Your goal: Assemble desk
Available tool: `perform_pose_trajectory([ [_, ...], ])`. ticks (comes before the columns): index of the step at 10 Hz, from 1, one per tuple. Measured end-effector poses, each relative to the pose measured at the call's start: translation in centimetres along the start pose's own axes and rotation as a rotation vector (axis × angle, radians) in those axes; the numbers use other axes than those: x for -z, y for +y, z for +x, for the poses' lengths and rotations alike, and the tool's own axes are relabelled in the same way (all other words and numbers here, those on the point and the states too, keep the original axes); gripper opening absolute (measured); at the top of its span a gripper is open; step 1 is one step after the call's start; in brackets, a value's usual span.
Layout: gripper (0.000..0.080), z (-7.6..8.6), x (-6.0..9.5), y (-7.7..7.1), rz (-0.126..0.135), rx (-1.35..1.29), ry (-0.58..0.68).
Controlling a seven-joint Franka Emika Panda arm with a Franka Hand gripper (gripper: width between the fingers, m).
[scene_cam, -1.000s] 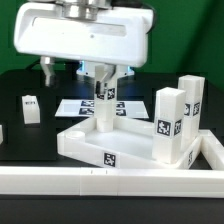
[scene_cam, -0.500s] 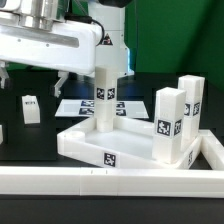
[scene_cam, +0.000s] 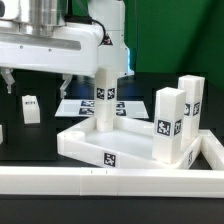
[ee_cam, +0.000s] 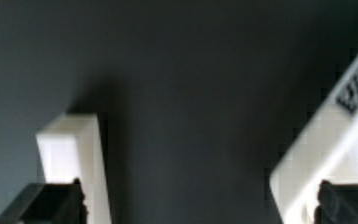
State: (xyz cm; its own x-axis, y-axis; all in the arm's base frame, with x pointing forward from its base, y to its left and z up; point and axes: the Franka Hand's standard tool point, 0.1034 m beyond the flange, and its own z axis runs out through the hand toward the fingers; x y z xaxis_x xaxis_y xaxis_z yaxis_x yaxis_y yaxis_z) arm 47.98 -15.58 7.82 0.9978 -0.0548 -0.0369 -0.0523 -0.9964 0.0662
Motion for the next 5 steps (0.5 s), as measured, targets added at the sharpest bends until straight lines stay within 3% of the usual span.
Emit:
perform_pose_trajectory([
  [3,0.0648,-1.7,-0.9,2.2,0.029,0.027,-0.165],
  [5,0.0648,-2.2,-1.0,1.7,0.05,0.023,-0.316],
])
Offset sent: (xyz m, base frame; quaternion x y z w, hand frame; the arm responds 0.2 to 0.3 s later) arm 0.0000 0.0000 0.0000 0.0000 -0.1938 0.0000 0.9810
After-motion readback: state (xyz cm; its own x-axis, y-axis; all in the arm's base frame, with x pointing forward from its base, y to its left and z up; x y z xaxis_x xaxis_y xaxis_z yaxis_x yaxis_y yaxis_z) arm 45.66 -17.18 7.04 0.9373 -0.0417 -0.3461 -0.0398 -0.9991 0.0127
